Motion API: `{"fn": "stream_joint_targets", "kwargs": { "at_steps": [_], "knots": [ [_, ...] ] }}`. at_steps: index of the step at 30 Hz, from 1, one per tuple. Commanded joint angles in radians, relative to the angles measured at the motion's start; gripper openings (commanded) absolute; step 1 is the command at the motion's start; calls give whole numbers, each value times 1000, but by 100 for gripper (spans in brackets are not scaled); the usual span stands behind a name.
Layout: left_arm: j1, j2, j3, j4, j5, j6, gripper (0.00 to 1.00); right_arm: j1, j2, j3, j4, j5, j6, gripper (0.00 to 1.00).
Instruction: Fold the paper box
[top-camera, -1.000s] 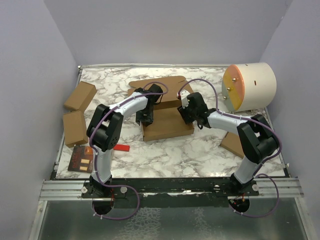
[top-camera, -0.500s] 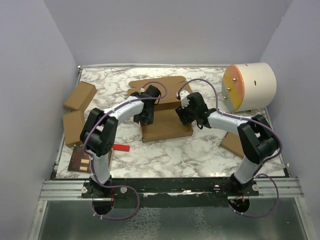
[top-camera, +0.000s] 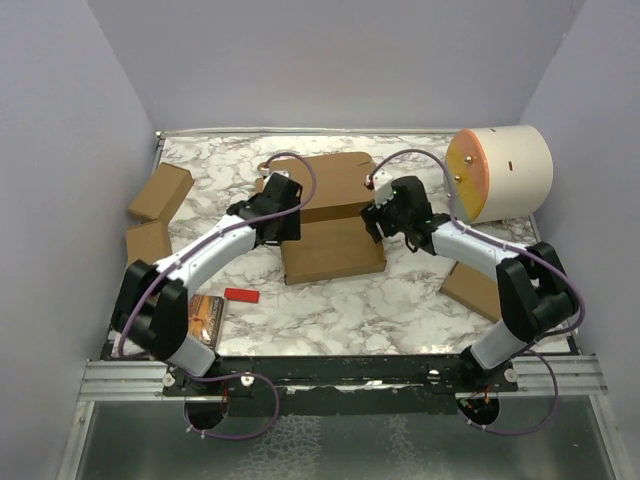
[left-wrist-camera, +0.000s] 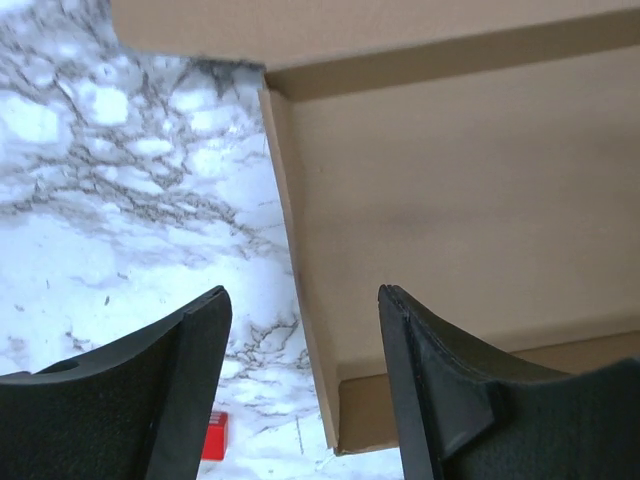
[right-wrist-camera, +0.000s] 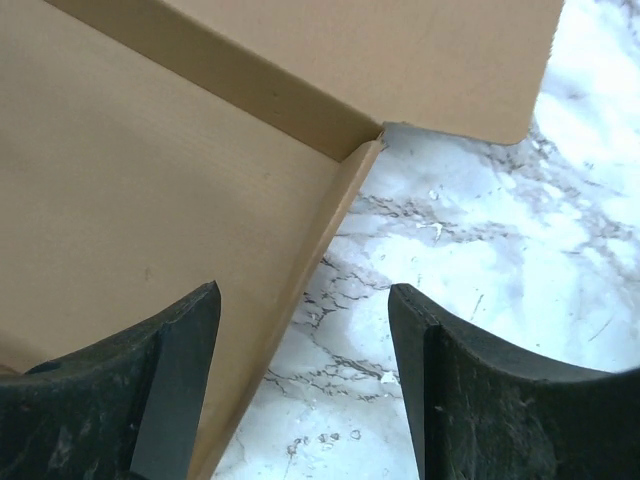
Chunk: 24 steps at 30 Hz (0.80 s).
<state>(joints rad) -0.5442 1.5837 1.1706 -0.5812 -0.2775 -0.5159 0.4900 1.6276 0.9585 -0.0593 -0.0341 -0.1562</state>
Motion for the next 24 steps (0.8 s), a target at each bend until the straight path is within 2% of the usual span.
{"fn": "stream_joint_targets", "kwargs": {
  "at_steps": [1,5,9,15,19,21,24],
  "knots": [
    [11,-200,-128,227,31,43,66,-27,-91,-16,-12,-123,-62,69],
    [18,-380,-262,342,53,39,84,-79,-168,-26,-43,-242,-112,72],
    [28,-536,-376,386,78,-23,96,-143,-263,-47,-97,-489,-205,74],
    [38,-695,-462,286,117,-276,98,-161,-334,-8,-233,-819,-256,79],
    [38,-786,-483,190,120,-392,97,-161,-256,132,-478,-1082,-384,79],
    [38,-829,-501,142,77,-456,95,-160,-205,175,-533,-1121,-377,79],
    [38,-856,-515,46,28,-564,93,-164,-161,158,-510,-1103,-345,79]
  ]
}}
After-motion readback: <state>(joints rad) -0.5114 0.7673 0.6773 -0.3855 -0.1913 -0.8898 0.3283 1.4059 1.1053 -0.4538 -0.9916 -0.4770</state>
